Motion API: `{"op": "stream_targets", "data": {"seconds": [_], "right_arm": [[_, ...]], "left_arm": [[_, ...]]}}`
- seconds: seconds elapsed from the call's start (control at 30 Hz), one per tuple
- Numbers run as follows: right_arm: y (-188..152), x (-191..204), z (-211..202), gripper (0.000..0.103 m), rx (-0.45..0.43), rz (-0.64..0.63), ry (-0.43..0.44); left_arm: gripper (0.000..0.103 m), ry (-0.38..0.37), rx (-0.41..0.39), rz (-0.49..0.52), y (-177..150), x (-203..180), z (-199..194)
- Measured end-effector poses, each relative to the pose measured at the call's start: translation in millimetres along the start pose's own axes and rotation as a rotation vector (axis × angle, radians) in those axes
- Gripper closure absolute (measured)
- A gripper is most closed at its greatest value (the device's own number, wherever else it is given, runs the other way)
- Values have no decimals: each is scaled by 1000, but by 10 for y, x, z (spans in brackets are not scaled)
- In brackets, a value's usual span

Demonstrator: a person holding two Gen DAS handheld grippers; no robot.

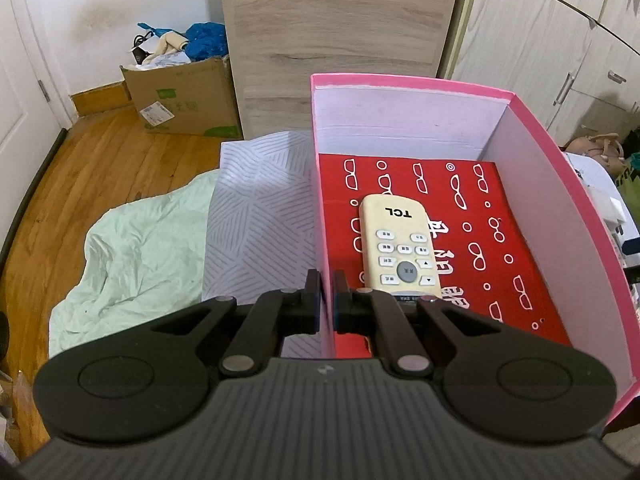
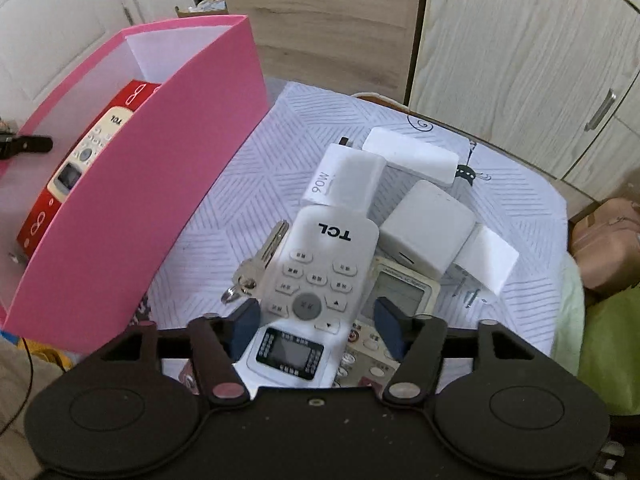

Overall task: Organize rigid objects
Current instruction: 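Grasp the white TCL remote on the table with the right gripper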

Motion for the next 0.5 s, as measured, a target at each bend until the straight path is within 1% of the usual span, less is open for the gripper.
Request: {"op": "stream_targets", "data": {"seconds": [0.1, 0.17, 0.2, 0.23, 0.27, 0.33, 0.5], "right_arm": [[41, 20, 105, 32, 1, -12, -2], [62, 50, 167, 27, -20, -40, -47], [72, 64, 179, 26, -32, -52, -65], [84, 63, 174, 28, -42, -48, -64], [87, 50, 158, 34, -43, -37, -46], [84, 51, 125, 35, -50, -32, -55], [40, 98, -40, 36, -108, -58, -73]], "left_arm": [[98, 7, 1, 4, -2, -14, 2], [98, 14, 0, 9, 0, -27, 9], [98, 16, 1, 10, 2, -32, 12], [98, 17, 2, 9, 0, -32, 16], [98, 16, 3, 7, 2, -31, 15], [99, 16, 4, 3, 5, -34, 14], [99, 19, 4, 3, 9, -44, 17]]}}
Point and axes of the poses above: each gripper's, at about its wrist camera, not at the fingertips, and z roughly the way its jaws point, x to its left, y to its top, the point moved 2 cm from there along z, roughly the way its jaws point, and after that the axes turned 9 degrees about x, right-handed, at the moved point
